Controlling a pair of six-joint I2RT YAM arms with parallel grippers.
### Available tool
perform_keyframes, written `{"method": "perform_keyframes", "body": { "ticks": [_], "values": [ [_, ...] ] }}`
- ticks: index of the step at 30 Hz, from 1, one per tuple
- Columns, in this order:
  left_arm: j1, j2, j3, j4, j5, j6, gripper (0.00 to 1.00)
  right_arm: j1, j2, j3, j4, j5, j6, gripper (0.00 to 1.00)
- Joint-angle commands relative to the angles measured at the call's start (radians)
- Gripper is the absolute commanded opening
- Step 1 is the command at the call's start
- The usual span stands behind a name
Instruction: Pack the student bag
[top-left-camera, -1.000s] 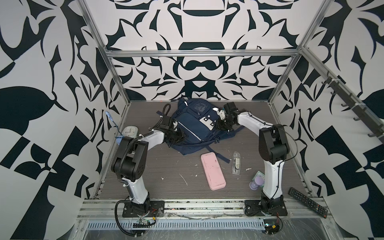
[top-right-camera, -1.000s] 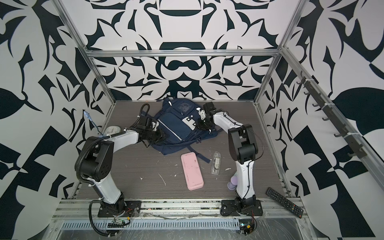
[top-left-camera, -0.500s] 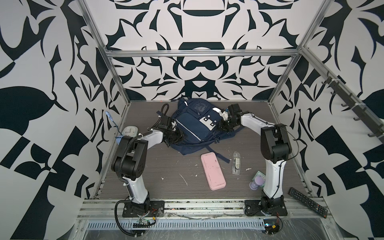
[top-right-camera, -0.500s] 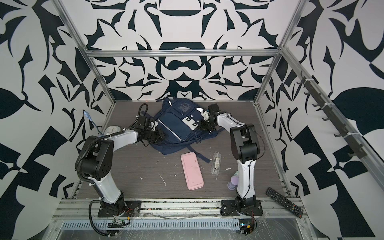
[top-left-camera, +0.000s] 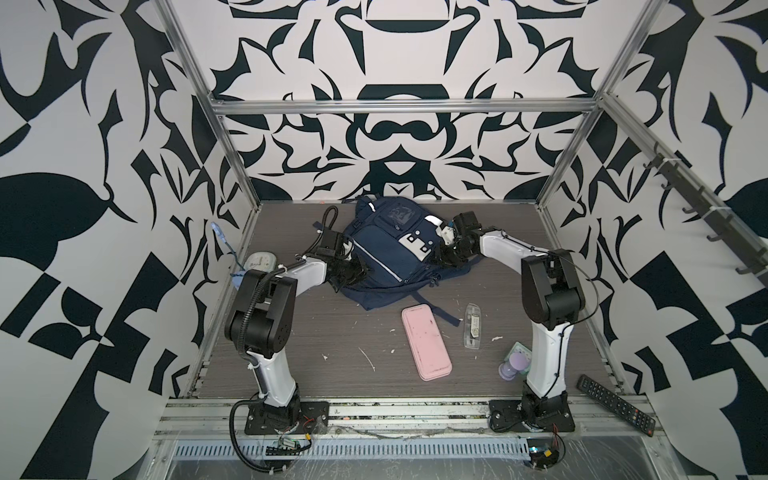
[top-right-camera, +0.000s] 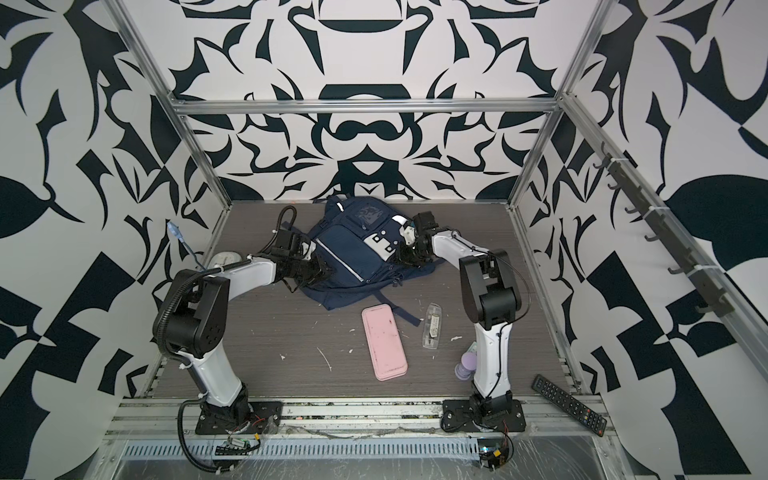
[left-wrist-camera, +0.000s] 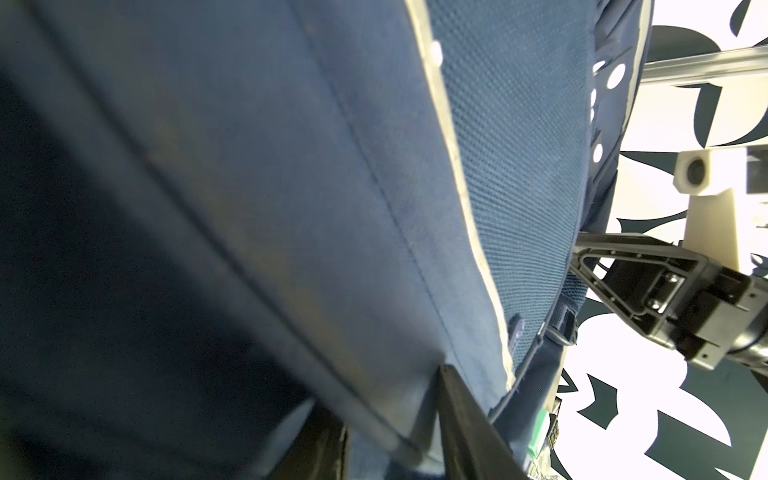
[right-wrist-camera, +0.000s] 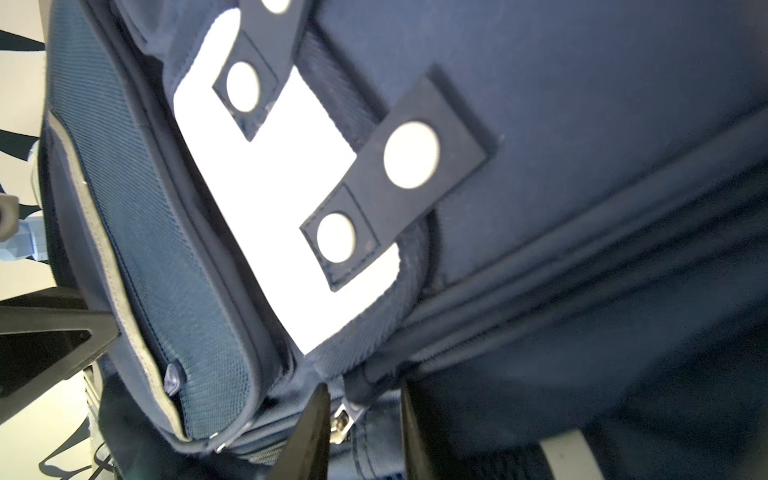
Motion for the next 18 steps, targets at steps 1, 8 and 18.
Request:
{"method": "perform_keyframes", "body": {
  "ticks": [1,8,18],
  "values": [
    [0.003,0.022,0.029,-0.016,-0.007,0.001,0.37,0.029,0.02,0.0,-0.054,0.008,0.004,0.31],
    [0.003,0.021,0.031,-0.021,-0.012,0.001,0.37,0.033,0.057,0.017,-0.062,0.031,0.002,0.28],
    [0.003,0.041,0.059,-0.025,-0.011,-0.001,0.37,0.036,0.089,0.031,-0.061,0.021,0.007,0.1]
  ]
}}
